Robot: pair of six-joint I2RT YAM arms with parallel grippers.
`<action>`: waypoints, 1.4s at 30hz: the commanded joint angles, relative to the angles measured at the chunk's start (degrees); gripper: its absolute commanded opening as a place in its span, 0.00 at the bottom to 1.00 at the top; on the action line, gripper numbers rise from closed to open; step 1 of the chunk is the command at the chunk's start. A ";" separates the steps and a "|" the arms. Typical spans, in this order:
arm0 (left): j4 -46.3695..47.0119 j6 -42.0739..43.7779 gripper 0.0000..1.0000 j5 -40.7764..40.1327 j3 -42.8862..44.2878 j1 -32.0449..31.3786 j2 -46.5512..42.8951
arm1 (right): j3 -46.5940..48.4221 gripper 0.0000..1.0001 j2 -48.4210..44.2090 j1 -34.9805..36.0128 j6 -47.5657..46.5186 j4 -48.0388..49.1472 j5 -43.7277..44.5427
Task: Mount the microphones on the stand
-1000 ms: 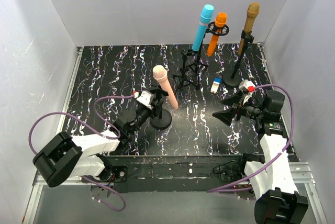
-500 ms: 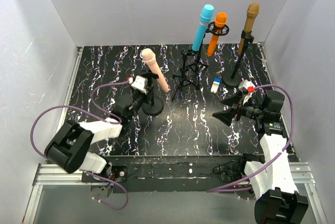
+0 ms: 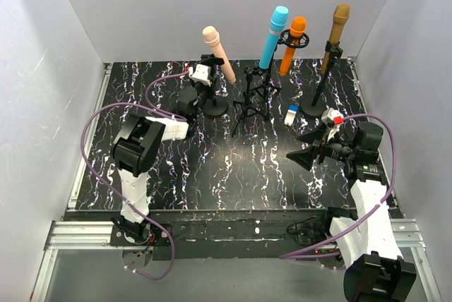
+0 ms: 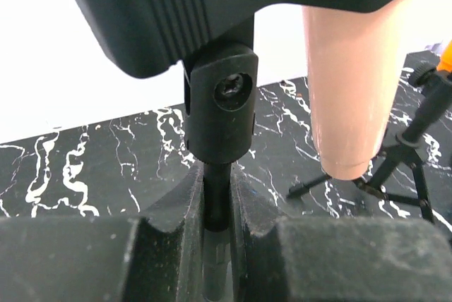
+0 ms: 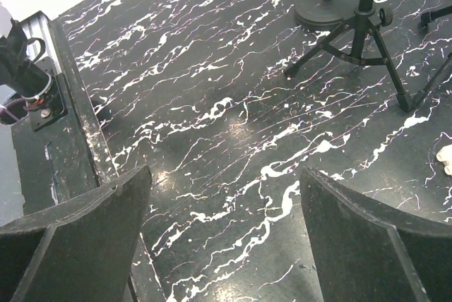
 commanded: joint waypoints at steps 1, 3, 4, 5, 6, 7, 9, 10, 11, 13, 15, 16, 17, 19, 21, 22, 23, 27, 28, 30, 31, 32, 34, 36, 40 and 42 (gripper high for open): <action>1.15 -0.73 0.00 -1.30 5.18 -0.06 2.32 | 1.06 0.92 0.31 -0.27 -1.07 0.35 -1.13; 0.53 -0.81 0.00 -0.78 4.93 -0.06 2.77 | 1.15 0.92 0.22 -0.27 -1.07 0.35 -1.31; 0.62 -0.99 0.00 -0.43 4.49 -0.15 2.77 | 1.15 0.92 0.39 -0.27 -1.07 0.35 -1.48; 0.71 -0.99 0.00 -0.25 3.35 -0.15 2.59 | 1.24 0.92 0.48 -0.27 -1.16 0.35 -1.40; 0.71 -1.16 0.00 -0.25 2.47 -0.15 2.24 | 1.24 0.92 0.48 -0.27 -1.16 0.35 -1.48; 0.53 -1.34 0.05 -0.25 1.59 -0.23 1.89 | 1.24 0.92 0.48 -0.27 -1.16 0.26 -1.48; 0.44 -1.69 0.28 -0.77 -0.43 -0.32 0.58 | 1.15 0.92 0.57 -0.27 -1.25 0.26 -1.48; 0.88 -1.78 0.39 -0.95 -1.57 -0.32 -0.30 | 1.15 0.92 0.75 -0.27 -1.34 0.26 -1.40; 0.97 -1.87 0.48 -0.95 -2.62 -0.32 -1.27 | 1.06 0.92 0.75 -0.27 -1.34 0.26 -1.40; -0.25 -1.61 0.62 -0.86 -4.04 -0.32 -3.64 | 1.06 0.93 0.83 -0.27 -1.51 0.18 -1.48; -2.01 -1.17 0.72 -0.42 -5.09 -0.32 -6.10 | 1.06 0.92 0.83 -0.27 -1.86 0.09 -1.66; -2.71 -1.08 0.75 -0.16 -5.79 -0.32 -7.59 | 0.97 0.93 0.84 -0.27 -1.95 -0.09 -1.57; -3.50 -1.08 0.78 -0.07 -6.58 -0.32 -9.08 | 0.97 0.93 0.75 -0.27 -2.21 -0.09 -1.49; -5.87 -1.34 0.84 -0.68 -8.95 -0.32 -13.03 | 0.97 0.93 0.66 -0.36 -2.74 -0.44 -1.22; -8.86 -1.87 0.90 -1.21 -11.32 -0.32 -17.42 | 1.06 0.93 0.22 -0.45 -3.27 -0.79 -0.70; -10.79 -2.21 0.94 -1.39 -12.38 -0.32 -19.80 | 1.06 0.93 0.22 -0.62 -3.44 -0.96 -0.61; -13.59 -2.65 0.98 -1.56 -13.44 -0.32 -22.60 | 1.15 0.93 -0.04 -0.63 -3.53 -1.14 -0.34; -26.59 -6.51 0.98 -1.75 -14.94 0.20 -34.64 | 2.11 0.92 -0.83 -1.42 -3.10 -2.10 1.58; -31.85 -7.31 0.98 -1.04 -14.24 0.47 -38.15 | 2.72 0.92 -1.01 -1.85 -1.88 -2.28 3.07; -42.47 -9.33 0.98 0.10 -11.79 1.17 -45.02 | 3.78 0.92 -1.62 -2.82 0.94 -2.46 5.54; -49.41 -10.12 0.98 0.80 -9.86 1.69 -47.83 | 4.31 0.92 -1.97 -3.69 1.82 -2.63 5.98; -55.92 -10.74 0.98 1.07 -7.75 2.13 -50.21 | 4.66 0.92 -2.41 -4.75 3.31 -2.55 6.60; -69.81 -11.10 0.98 2.73 -3.27 3.80 -54.34 | 4.84 0.93 -3.47 -6.77 8.13 -1.06 7.83; -76.09 -11.88 0.98 7.81 -3.86 6.43 -59.95 | 5.80 0.96 -4.35 -9.58 14.28 -0.44 9.58; -82.07 -10.05 0.98 7.06 -9.03 8.55 -68.32 | 11.67 0.96 -3.74 -10.82 15.99 -6.64 13.80; -82.52 -8.90 0.98 6.35 -12.64 8.55 -72.10 | 17.03 0.96 -3.56 -10.82 9.86 -16.91 15.30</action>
